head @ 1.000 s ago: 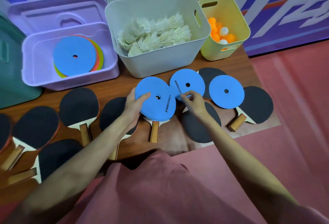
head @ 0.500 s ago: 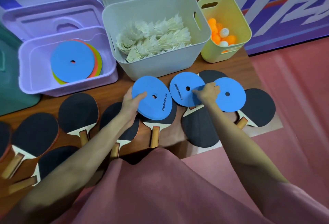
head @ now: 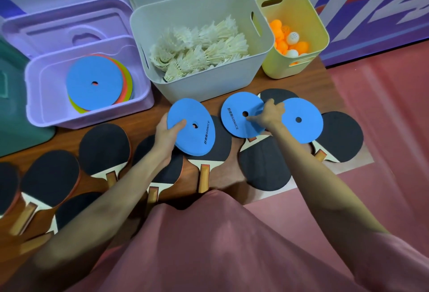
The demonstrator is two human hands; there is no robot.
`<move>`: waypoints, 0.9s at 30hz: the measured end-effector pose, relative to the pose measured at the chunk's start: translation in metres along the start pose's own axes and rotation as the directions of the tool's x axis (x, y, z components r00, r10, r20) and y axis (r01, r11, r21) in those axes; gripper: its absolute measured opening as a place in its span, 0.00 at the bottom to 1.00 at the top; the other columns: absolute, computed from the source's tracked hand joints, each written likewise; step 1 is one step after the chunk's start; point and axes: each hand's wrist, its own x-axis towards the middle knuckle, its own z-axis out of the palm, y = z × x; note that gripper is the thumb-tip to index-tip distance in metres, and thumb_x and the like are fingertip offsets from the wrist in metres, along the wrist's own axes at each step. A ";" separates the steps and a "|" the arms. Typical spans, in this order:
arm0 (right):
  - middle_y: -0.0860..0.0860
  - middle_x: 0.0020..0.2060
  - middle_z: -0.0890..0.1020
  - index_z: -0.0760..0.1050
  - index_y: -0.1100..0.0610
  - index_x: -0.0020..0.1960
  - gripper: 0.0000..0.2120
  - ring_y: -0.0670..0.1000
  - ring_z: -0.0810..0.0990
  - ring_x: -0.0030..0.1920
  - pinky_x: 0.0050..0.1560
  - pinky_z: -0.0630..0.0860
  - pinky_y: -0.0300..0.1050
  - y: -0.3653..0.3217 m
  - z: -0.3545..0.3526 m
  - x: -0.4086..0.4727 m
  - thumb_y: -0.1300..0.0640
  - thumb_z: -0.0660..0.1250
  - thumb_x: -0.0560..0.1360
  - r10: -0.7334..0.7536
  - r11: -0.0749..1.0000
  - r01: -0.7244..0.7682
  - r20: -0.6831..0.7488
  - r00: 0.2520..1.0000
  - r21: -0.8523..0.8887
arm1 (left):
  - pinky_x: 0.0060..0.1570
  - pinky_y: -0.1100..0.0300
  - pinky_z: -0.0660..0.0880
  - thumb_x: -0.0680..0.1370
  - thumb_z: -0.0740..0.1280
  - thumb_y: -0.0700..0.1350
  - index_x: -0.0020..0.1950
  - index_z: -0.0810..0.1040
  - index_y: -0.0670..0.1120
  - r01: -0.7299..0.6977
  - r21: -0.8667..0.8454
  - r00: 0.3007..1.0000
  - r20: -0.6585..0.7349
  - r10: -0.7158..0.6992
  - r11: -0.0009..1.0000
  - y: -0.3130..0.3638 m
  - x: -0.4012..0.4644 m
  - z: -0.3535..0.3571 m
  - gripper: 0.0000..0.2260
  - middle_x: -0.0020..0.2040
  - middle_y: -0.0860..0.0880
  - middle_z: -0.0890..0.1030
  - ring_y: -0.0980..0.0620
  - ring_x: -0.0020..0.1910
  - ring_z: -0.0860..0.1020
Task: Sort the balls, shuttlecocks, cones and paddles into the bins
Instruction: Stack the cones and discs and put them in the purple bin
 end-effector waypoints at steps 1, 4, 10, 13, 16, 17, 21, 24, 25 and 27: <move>0.63 0.68 0.61 0.59 0.64 0.68 0.44 0.61 0.60 0.69 0.63 0.67 0.52 -0.004 -0.002 0.001 0.45 0.77 0.65 0.027 1.000 -0.027 0.017 0.999 -0.009 | 0.57 0.48 0.77 0.78 0.66 0.40 0.62 0.73 0.49 0.000 -0.004 1.000 0.000 0.000 1.000 0.000 0.000 0.001 0.13 0.59 0.48 0.79 0.47 0.58 0.78; 0.62 0.67 0.62 0.55 0.65 0.69 0.48 0.61 0.62 0.69 0.63 0.67 0.53 -0.007 -0.003 0.003 0.47 0.80 0.62 0.102 0.994 -0.103 0.024 0.994 0.047 | 0.58 0.47 0.76 0.78 0.66 0.40 0.61 0.73 0.50 -0.004 -0.009 1.000 0.002 0.004 1.000 0.000 0.000 0.003 0.13 0.59 0.48 0.79 0.48 0.58 0.78; 0.61 0.52 0.75 0.60 0.67 0.66 0.22 0.63 0.76 0.55 0.43 0.69 0.49 0.006 -0.014 -0.009 0.65 0.63 0.75 -0.112 0.988 0.114 -0.031 0.993 0.101 | 0.58 0.46 0.76 0.77 0.67 0.41 0.62 0.73 0.49 -0.028 0.023 0.999 -0.019 0.028 0.999 0.002 0.005 0.000 0.14 0.59 0.47 0.79 0.48 0.57 0.78; 0.58 0.56 0.78 0.69 0.62 0.64 0.18 0.59 0.76 0.57 0.49 0.71 0.46 0.016 -0.021 -0.024 0.67 0.61 0.74 -0.286 0.927 0.310 -0.134 0.949 0.211 | 0.58 0.46 0.76 0.78 0.67 0.41 0.63 0.73 0.48 -0.007 0.009 0.999 -0.039 0.007 1.000 0.003 0.007 -0.001 0.14 0.59 0.47 0.79 0.48 0.58 0.78; 0.51 0.55 0.78 0.72 0.60 0.63 0.17 0.52 0.77 0.56 0.51 0.74 0.40 0.018 -0.025 -0.042 0.67 0.62 0.75 -0.295 0.774 0.393 -0.268 0.917 0.496 | 0.57 0.49 0.77 0.79 0.64 0.42 0.63 0.73 0.49 0.024 -0.061 0.999 -0.041 -0.027 0.998 0.003 0.009 0.003 0.13 0.59 0.49 0.80 0.47 0.58 0.78; 0.50 0.54 0.78 0.72 0.60 0.63 0.16 0.51 0.77 0.55 0.50 0.76 0.39 0.017 -0.025 -0.048 0.67 0.63 0.76 -0.275 0.708 0.369 -0.246 0.929 0.602 | 0.57 0.49 0.77 0.80 0.64 0.43 0.63 0.73 0.50 0.035 -0.085 0.999 -0.036 -0.038 0.996 0.003 0.010 0.006 0.12 0.58 0.49 0.80 0.47 0.58 0.78; 0.58 0.52 0.81 0.71 0.57 0.65 0.16 0.55 0.82 0.43 0.29 0.77 0.43 0.010 -0.010 -0.064 0.64 0.62 0.78 -0.307 0.522 0.167 0.001 0.952 0.836 | 0.58 0.50 0.76 0.81 0.61 0.49 0.64 0.73 0.49 0.071 -0.155 0.997 0.018 -0.069 0.985 0.005 0.008 0.026 0.12 0.60 0.48 0.80 0.48 0.58 0.79; 0.61 0.56 0.79 0.71 0.57 0.64 0.15 0.55 0.81 0.47 0.33 0.76 0.37 0.004 0.008 -0.069 0.65 0.63 0.78 -0.350 0.516 0.152 0.046 0.936 0.843 | 0.57 0.53 0.77 0.80 0.61 0.53 0.66 0.73 0.47 0.089 -0.184 0.995 0.058 -0.080 0.979 0.010 0.005 0.042 0.17 0.59 0.49 0.81 0.51 0.58 0.80; 0.58 0.59 0.79 0.71 0.58 0.65 0.16 0.54 0.80 0.52 0.37 0.77 0.36 0.002 0.014 -0.071 0.65 0.63 0.78 -0.346 0.511 0.134 0.061 0.936 0.849 | 0.56 0.53 0.77 0.80 0.62 0.53 0.66 0.73 0.47 0.101 -0.189 0.993 0.076 -0.088 0.977 0.011 0.003 0.046 0.17 0.58 0.49 0.81 0.51 0.57 0.80; 0.56 0.60 0.79 0.70 0.59 0.67 0.18 0.54 0.80 0.55 0.39 0.78 0.38 0.001 0.020 -0.074 0.64 0.65 0.77 -0.331 0.510 0.087 0.102 0.938 0.856 | 0.53 0.52 0.79 0.78 0.67 0.49 0.64 0.74 0.46 0.106 -0.164 0.988 0.131 -0.085 0.981 0.011 -0.001 0.049 0.16 0.57 0.48 0.82 0.50 0.55 0.81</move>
